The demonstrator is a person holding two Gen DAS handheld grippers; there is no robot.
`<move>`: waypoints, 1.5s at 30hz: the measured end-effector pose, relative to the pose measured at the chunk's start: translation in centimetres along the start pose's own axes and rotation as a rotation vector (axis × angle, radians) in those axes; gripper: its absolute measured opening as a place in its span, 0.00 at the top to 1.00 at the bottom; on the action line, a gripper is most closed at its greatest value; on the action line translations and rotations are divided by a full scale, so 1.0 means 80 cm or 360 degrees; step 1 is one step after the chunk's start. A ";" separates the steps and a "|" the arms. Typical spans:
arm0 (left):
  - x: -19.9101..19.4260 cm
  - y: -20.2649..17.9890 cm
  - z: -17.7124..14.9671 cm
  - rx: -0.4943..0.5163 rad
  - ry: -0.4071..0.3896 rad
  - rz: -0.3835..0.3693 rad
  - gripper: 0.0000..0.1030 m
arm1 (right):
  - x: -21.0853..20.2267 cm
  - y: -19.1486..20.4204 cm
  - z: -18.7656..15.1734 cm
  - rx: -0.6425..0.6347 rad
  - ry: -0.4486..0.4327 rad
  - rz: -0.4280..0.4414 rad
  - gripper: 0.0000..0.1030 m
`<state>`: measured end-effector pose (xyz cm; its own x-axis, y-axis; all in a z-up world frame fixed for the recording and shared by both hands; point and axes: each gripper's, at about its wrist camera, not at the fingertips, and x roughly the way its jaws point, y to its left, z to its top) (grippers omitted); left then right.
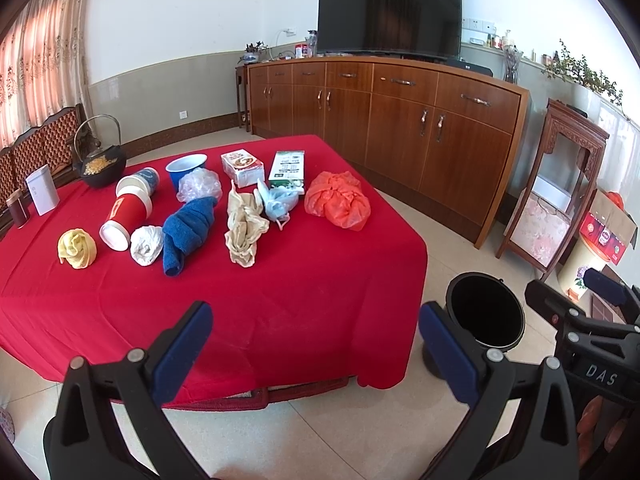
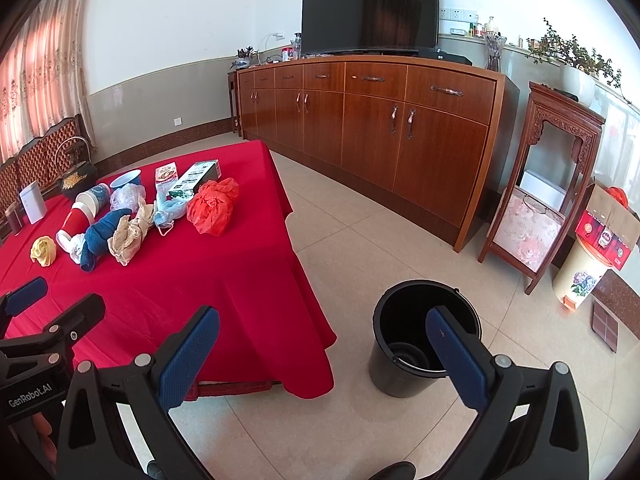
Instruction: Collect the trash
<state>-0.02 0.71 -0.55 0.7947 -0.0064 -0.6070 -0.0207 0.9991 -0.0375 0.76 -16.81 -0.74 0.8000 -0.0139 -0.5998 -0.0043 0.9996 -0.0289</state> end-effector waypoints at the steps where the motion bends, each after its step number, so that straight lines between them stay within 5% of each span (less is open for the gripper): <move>1: 0.000 0.000 0.000 0.0001 0.0001 0.0000 0.00 | 0.000 -0.001 0.000 0.0004 0.0000 0.0001 0.00; 22: 0.002 0.003 0.002 -0.0005 0.0004 0.0023 0.00 | 0.004 0.000 0.000 0.0008 0.0006 0.0004 0.00; 33: 0.019 0.067 0.008 -0.0133 -0.0007 0.0170 0.00 | 0.025 0.015 0.012 -0.0027 0.0002 0.0164 0.00; 45: 0.085 0.149 0.019 -0.0238 0.0083 0.0286 0.01 | 0.103 0.093 0.048 -0.0225 0.0106 0.0350 0.00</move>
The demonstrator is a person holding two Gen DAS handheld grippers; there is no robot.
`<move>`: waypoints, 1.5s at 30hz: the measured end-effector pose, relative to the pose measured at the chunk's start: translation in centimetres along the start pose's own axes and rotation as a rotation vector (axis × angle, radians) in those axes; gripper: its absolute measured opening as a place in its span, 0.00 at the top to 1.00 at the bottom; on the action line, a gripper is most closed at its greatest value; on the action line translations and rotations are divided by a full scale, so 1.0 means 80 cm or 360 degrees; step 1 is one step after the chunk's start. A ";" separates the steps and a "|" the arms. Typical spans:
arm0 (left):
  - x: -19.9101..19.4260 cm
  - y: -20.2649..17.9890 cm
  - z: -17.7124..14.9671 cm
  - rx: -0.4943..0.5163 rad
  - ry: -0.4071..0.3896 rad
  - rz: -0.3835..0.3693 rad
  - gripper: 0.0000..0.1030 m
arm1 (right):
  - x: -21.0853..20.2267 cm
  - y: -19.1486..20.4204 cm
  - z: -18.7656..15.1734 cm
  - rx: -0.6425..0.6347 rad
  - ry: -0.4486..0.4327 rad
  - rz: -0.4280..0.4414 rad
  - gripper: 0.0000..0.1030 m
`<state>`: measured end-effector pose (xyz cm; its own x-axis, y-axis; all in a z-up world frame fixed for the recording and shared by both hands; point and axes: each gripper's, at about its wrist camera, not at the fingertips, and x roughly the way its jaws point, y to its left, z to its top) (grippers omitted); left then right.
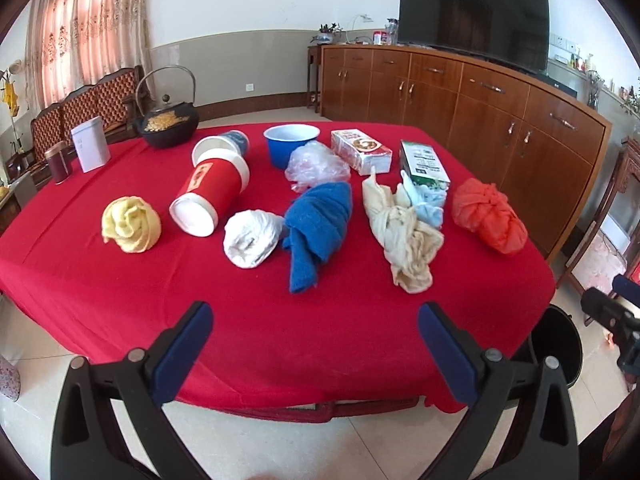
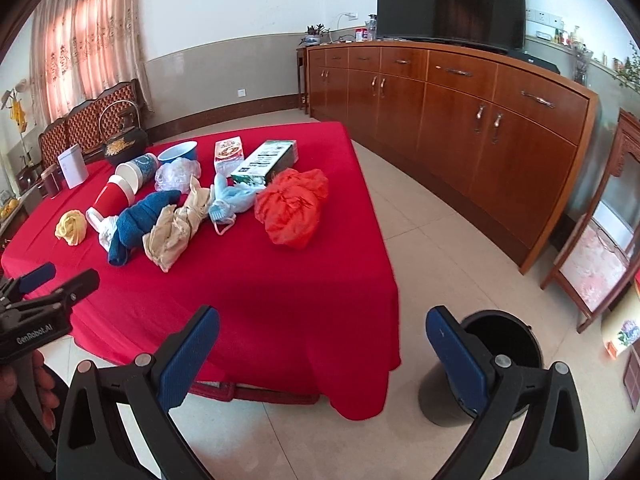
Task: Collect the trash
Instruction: 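Grasp the red plastic bag with the right gripper while the left grasps the blue towel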
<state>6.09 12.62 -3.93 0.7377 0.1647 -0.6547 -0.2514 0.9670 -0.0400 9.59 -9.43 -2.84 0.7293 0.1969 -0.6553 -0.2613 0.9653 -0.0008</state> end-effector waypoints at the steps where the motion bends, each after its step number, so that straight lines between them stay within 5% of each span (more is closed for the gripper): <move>1: 0.006 0.002 0.003 0.0001 -0.0002 0.0004 0.03 | 0.008 0.003 0.005 0.0003 -0.0003 0.0012 0.00; 10: 0.066 0.005 0.027 0.0033 0.0043 0.0000 0.33 | 0.074 0.026 0.044 -0.0089 0.0014 0.0051 0.21; 19: 0.092 0.005 0.044 0.0024 0.0026 -0.0025 0.42 | 0.138 0.030 0.070 -0.0084 0.0059 0.0094 0.37; 26: 0.094 -0.013 0.048 0.0167 -0.0061 0.0058 0.44 | 0.165 0.033 0.077 -0.0080 0.0087 0.0138 0.52; 32: 0.097 -0.013 0.046 0.0185 -0.0093 0.0052 0.61 | 0.166 0.031 0.078 -0.0070 0.0062 0.0159 0.73; 36: 0.094 -0.005 0.050 0.0134 -0.0106 0.0016 0.69 | 0.162 0.031 0.080 -0.0060 0.0033 0.0156 0.77; 45: 0.072 0.006 0.061 0.0073 -0.0179 -0.0005 0.71 | 0.139 0.028 0.088 -0.0042 -0.0044 0.0141 0.79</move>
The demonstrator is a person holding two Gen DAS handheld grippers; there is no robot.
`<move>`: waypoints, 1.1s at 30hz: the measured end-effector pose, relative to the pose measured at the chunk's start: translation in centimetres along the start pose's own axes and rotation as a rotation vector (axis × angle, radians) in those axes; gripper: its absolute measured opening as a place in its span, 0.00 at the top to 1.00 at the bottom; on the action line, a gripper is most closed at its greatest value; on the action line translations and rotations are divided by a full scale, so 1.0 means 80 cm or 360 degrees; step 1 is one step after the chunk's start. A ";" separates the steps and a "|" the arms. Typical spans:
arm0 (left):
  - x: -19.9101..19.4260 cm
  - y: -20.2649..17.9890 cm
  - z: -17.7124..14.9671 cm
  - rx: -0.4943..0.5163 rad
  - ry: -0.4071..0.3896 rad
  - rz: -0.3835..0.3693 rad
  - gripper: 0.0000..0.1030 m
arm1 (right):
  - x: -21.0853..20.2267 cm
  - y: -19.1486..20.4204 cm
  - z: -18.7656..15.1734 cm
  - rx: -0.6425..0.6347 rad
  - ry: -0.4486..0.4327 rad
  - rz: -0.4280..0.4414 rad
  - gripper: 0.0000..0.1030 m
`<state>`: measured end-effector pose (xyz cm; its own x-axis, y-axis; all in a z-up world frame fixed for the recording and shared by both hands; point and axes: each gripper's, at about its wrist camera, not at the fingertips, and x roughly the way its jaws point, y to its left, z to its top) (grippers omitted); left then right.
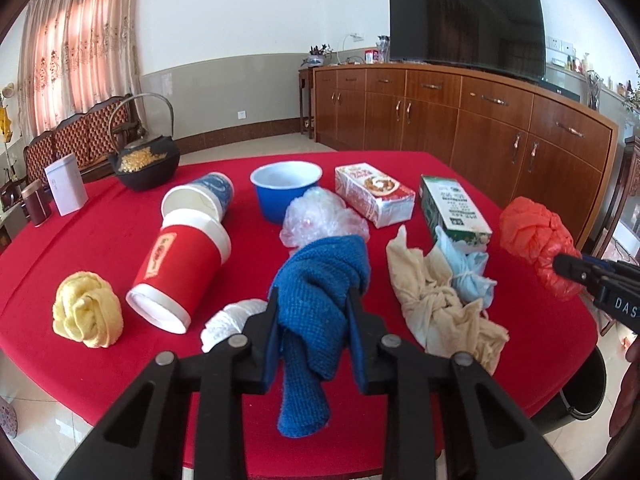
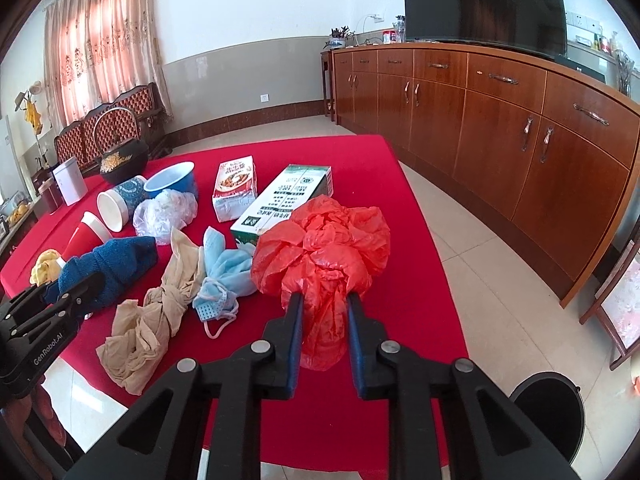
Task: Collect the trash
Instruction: 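Grasp the red plastic bag with the right gripper while the left grasps the blue towel, then carry both items over the black bin and open both grippers to drop them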
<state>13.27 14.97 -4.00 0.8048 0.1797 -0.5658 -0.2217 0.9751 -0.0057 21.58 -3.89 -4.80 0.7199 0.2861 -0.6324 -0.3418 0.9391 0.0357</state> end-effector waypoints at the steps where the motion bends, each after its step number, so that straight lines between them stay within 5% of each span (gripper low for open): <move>1: -0.005 0.000 0.003 -0.0005 -0.0014 -0.0001 0.71 | -0.004 -0.001 0.001 0.0004 -0.0012 -0.0004 0.79; 12: -0.059 -0.014 0.026 -0.0008 -0.0172 -0.0057 0.71 | -0.069 -0.023 0.005 0.0067 -0.0142 -0.0057 0.79; 33: -0.089 -0.226 0.003 0.0323 -0.0105 -0.0658 0.71 | -0.200 -0.190 -0.087 0.0392 -0.0161 -0.0485 0.79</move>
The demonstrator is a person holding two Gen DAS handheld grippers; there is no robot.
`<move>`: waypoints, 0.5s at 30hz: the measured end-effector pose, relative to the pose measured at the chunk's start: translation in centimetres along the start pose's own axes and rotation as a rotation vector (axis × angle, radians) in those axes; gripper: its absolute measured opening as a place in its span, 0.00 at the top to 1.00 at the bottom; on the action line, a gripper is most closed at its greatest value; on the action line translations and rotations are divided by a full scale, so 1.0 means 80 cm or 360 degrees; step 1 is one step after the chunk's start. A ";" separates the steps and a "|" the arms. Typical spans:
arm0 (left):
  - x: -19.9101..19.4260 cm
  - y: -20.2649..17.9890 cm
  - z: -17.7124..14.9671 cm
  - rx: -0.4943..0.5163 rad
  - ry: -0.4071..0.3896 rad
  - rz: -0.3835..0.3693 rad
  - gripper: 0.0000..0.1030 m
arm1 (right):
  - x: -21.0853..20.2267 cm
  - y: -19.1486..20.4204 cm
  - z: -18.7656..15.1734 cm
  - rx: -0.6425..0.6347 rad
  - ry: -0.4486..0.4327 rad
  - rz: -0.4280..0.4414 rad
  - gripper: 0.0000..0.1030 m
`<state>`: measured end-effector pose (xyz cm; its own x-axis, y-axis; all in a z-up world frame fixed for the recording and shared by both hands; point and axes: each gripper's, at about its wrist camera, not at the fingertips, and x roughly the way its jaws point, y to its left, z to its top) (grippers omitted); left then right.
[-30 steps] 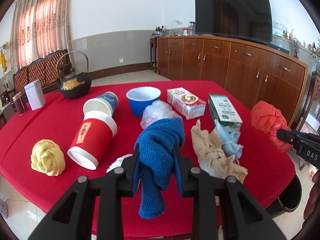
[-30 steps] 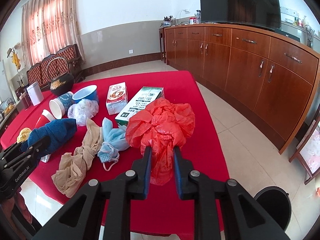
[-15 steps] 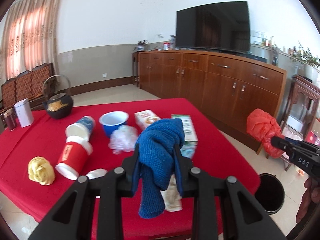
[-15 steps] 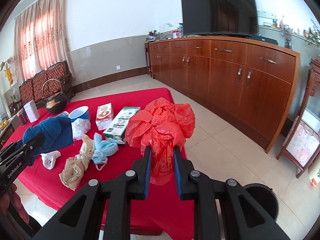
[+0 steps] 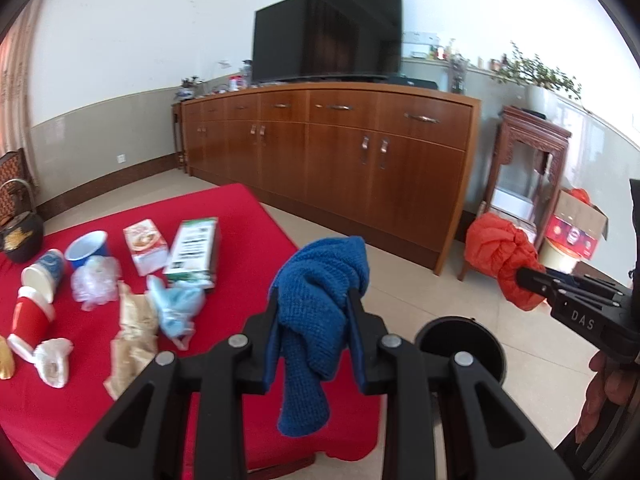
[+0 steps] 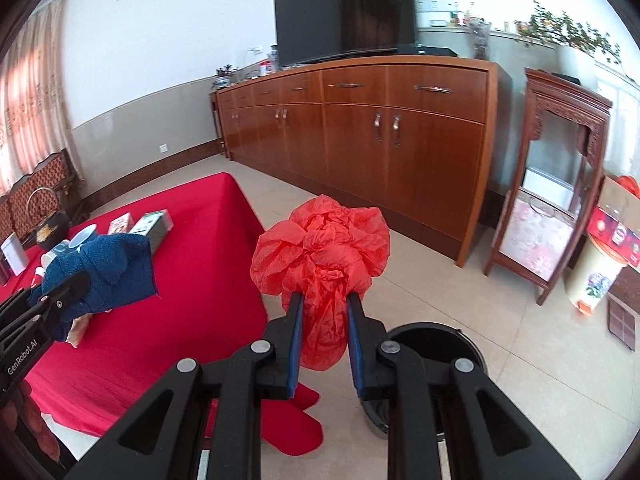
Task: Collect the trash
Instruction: 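Carry both items over the black bin and open both grippers to drop them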
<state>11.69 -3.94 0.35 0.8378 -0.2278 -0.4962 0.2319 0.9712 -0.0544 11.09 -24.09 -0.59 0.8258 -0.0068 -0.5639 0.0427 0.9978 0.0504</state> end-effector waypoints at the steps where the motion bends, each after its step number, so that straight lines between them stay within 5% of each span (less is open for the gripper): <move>1: 0.005 -0.011 0.000 0.0020 0.0013 -0.0029 0.71 | -0.002 -0.013 -0.004 0.0011 0.0002 -0.0016 0.79; 15: 0.114 -0.166 -0.025 0.0171 0.0296 -0.0414 0.71 | 0.028 -0.157 -0.067 0.0079 0.0161 -0.0110 0.79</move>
<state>15.26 -18.79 -5.22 0.6412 -0.4411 -0.6279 0.4853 0.8670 -0.1134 9.41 -36.28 -6.91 0.7593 -0.0661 -0.6473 0.1273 0.9907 0.0482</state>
